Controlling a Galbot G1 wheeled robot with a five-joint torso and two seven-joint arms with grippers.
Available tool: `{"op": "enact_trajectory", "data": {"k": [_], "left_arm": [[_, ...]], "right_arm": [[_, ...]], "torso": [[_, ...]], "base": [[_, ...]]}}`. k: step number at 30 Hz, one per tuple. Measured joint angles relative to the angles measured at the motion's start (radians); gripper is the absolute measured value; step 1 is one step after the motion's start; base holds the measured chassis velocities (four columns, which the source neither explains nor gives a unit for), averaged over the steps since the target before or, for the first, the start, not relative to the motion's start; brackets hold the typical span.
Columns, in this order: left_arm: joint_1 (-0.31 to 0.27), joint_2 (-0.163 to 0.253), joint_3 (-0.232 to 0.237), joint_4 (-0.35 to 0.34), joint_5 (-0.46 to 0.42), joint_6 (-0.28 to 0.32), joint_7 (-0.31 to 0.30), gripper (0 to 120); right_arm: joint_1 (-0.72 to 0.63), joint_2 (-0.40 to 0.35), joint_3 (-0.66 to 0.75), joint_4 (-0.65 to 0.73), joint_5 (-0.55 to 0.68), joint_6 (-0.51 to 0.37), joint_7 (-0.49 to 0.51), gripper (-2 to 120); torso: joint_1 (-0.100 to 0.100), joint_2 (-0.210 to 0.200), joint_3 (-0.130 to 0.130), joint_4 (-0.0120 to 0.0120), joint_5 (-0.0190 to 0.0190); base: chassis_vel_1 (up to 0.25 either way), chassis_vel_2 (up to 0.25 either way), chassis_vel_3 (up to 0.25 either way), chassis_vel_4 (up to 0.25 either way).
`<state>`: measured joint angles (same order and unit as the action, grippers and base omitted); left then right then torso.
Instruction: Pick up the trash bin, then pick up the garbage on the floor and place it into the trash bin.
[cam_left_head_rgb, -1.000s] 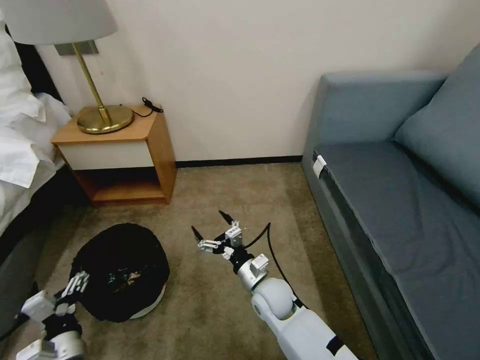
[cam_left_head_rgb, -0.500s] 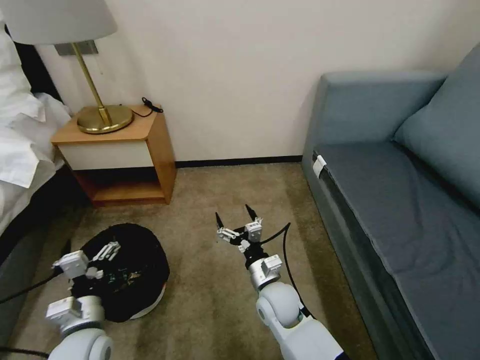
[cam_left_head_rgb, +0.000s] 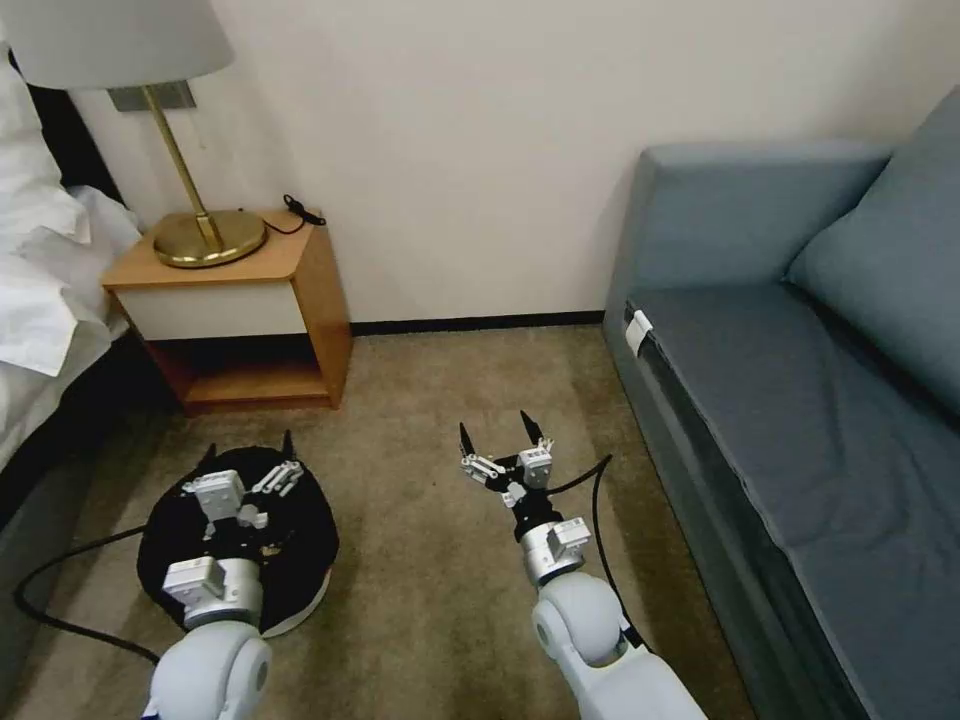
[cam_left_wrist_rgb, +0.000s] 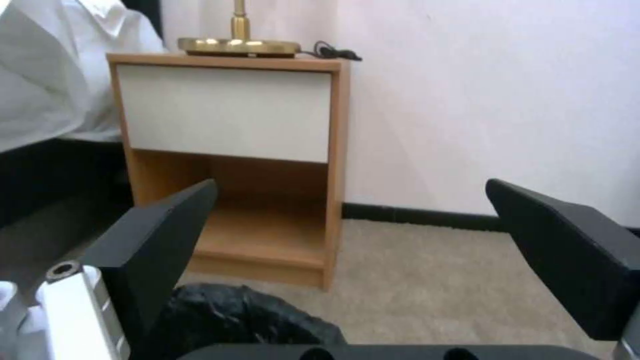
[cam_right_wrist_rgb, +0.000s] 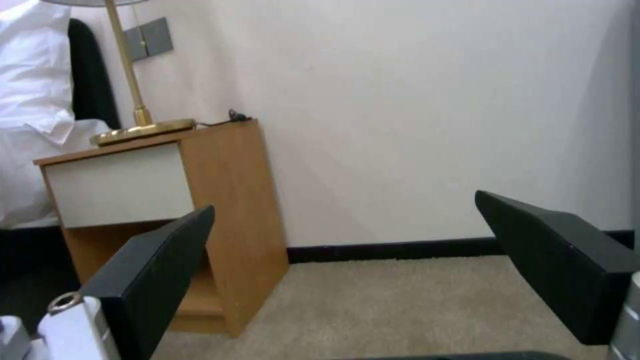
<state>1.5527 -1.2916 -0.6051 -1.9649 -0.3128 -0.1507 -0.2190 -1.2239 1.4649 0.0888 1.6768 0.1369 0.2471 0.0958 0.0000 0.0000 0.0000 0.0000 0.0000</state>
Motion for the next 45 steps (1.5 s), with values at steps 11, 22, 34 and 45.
{"op": "enact_trajectory", "data": {"k": [11,22,34,45], "left_arm": [[0.003,-0.001,0.000,0.002,-0.003,-0.003,0.001,100],[0.003,-0.002,-0.002,0.002,-0.004,-0.004,0.001,100],[0.004,-0.002,-0.002,0.002,-0.005,-0.005,0.001,100],[0.004,-0.002,-0.003,0.002,-0.005,-0.005,0.001,100]], "right_arm": [[0.000,0.001,0.000,0.001,0.000,-0.001,0.001,100],[0.000,0.001,-0.001,0.001,0.000,-0.002,0.001,100],[0.001,0.001,-0.002,0.001,0.000,-0.002,0.001,100],[0.001,0.001,-0.002,0.001,0.001,-0.002,0.000,100]], "torso": [[0.000,0.000,0.000,0.0000,0.0000],[0.000,0.000,0.000,0.0000,-0.0001],[0.000,0.000,0.000,0.0001,0.0000],[0.000,0.000,0.000,0.0001,0.0000]], "base": [[0.000,0.000,0.000,0.000],[0.000,0.000,0.000,0.000],[0.000,0.000,0.000,0.000],[0.000,0.000,0.000,0.000]]}}
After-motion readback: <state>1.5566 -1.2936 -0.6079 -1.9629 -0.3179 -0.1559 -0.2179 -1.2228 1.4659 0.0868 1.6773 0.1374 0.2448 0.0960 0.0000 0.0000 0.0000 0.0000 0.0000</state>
